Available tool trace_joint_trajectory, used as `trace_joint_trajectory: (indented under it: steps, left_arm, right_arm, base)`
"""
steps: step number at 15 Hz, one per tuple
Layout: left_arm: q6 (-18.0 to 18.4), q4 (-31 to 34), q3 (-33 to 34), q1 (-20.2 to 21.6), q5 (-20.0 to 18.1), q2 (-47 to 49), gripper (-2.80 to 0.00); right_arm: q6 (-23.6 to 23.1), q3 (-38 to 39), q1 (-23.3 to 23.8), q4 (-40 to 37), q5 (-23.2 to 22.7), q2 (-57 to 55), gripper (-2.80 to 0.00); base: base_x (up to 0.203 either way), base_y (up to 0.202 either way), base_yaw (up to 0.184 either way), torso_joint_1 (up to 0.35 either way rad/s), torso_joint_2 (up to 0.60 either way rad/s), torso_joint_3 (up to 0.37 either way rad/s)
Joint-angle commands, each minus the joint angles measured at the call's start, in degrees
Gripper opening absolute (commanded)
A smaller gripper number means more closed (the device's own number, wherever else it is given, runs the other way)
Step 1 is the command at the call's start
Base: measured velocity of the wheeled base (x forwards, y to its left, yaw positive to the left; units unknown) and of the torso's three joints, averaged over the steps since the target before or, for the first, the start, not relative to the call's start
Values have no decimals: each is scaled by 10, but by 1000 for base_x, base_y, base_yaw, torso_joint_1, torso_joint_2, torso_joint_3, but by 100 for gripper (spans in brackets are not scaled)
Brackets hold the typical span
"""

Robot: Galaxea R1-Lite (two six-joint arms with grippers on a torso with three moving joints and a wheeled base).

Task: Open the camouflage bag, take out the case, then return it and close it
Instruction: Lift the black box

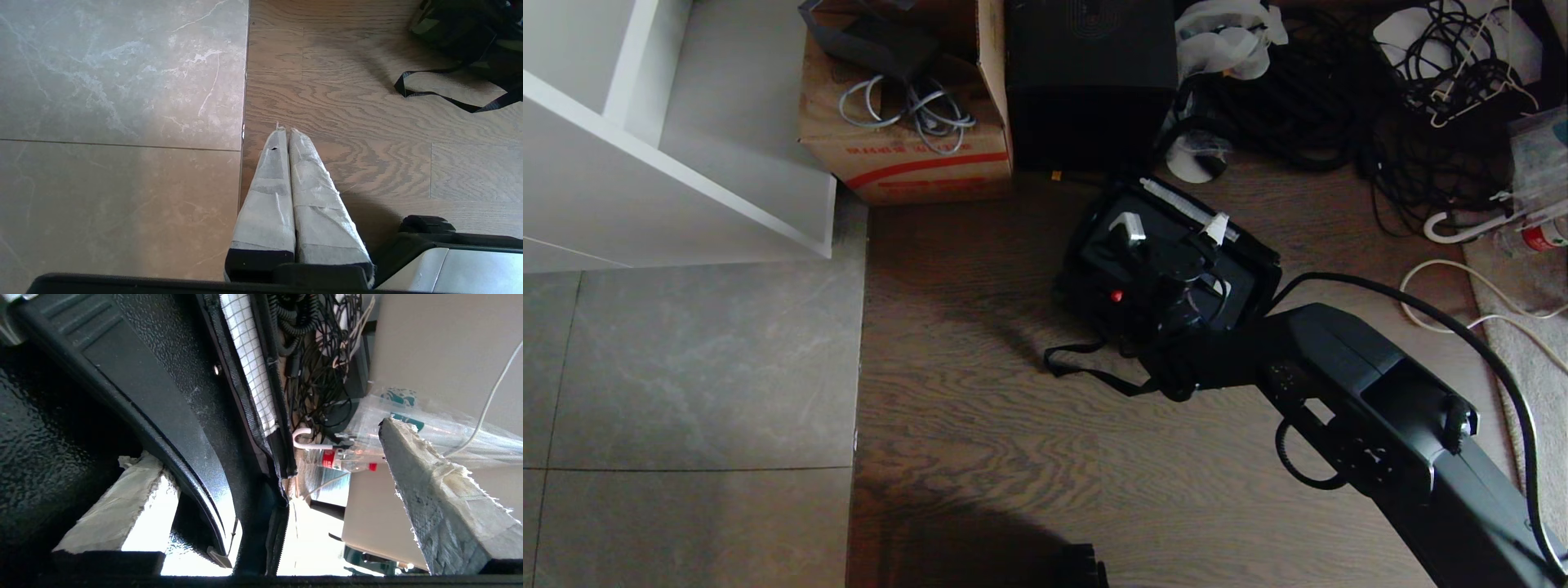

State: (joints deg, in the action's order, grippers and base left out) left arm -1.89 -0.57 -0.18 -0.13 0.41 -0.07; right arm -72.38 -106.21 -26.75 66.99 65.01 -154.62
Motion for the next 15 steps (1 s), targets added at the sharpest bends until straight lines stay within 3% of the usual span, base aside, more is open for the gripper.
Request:
trace_joint_trajectory:
  steps: [1,12,13,14,15]
  left_arm:
    - [0,0,0,0,0,0,-280]
    - [0,0,0,0,0,0,-280]
    - [0,0,0,0,0,0,-280]
    - [0,0,0,0,0,0,-280]
    - [0,0,0,0,0,0,-280]
  right_arm:
    - [-3,-11,5,-2,4,-25,0]
    - [1,-48,41,-23,6,-59,0]
    - [3,-47,40,-20,6,-60,-51]
    - [3,-42,39,-21,5,-59,-280]
    - [3,-41,38,-22,6,-59,-280]
  base:
    - [0,0,0,0,0,0]
    - [0,0,0,0,0,0]
    - [0,0,0,0,0,0]
    - [0,0,0,0,0,0]
    - [0,0,0,0,0,0]
